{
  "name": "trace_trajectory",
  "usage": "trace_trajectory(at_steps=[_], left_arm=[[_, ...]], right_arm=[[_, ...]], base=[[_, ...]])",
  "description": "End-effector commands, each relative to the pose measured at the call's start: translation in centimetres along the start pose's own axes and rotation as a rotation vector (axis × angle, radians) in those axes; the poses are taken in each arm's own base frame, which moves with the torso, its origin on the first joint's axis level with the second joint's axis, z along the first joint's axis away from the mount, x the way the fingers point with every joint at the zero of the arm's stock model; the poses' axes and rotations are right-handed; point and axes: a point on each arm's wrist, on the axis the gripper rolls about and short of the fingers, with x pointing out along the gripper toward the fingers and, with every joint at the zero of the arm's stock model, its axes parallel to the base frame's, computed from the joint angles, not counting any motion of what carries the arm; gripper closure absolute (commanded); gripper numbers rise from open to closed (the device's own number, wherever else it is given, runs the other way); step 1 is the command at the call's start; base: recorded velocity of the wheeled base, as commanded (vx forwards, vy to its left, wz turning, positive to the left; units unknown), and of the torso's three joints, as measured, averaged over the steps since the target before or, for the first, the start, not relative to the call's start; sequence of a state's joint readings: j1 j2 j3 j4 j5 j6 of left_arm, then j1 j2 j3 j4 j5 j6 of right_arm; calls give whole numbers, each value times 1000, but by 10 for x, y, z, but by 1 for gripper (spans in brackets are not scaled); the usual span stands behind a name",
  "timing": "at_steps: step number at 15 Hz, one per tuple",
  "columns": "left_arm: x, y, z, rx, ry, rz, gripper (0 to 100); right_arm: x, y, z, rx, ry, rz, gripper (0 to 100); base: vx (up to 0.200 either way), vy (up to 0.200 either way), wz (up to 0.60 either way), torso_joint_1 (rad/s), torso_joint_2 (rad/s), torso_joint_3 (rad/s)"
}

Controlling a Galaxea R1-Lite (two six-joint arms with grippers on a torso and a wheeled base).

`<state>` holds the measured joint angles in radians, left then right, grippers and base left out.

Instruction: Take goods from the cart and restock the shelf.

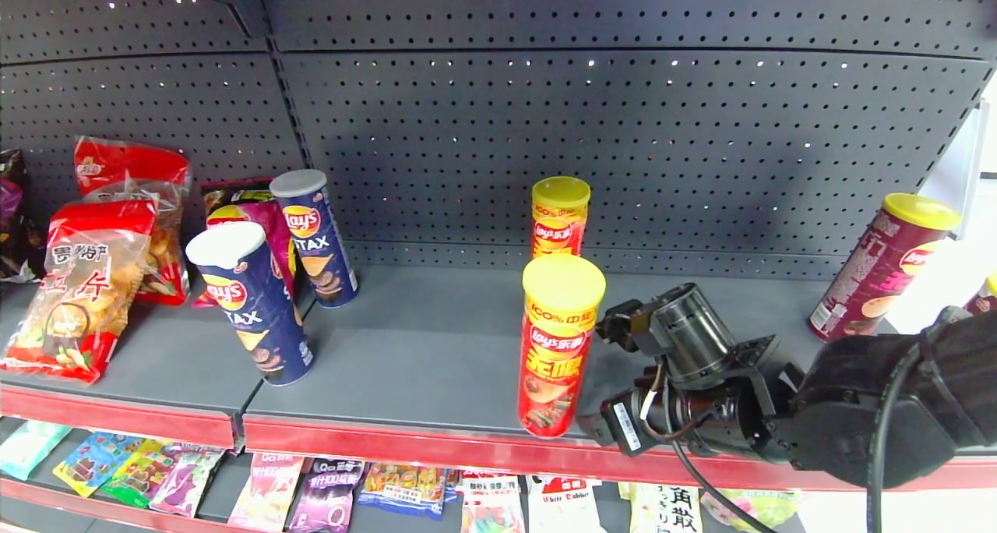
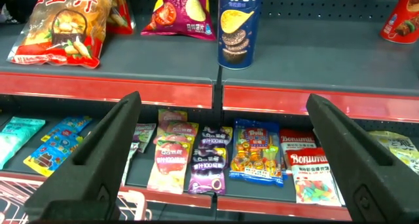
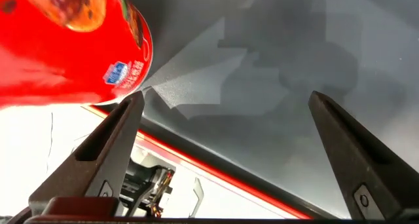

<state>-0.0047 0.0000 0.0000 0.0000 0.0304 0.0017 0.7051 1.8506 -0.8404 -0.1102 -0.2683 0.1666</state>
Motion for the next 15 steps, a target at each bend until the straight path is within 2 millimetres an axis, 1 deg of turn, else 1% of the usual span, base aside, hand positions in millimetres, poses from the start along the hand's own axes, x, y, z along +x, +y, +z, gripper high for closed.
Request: trace_trajectory(at_steps=[1,11,15], left_arm=[[0,0,0,0,0,0,0],[0,0,0,0,0,0,0],[0,0,0,0,0,0,0]], right_arm=[[2,1,0,-2,5,0,0],[7,3,1,-5,10,0,0],[8,4,5,-3,-1,2,0]], base=[[0,0,0,0,0,0],[0,0,0,0,0,0],[0,0,0,0,0,0]])
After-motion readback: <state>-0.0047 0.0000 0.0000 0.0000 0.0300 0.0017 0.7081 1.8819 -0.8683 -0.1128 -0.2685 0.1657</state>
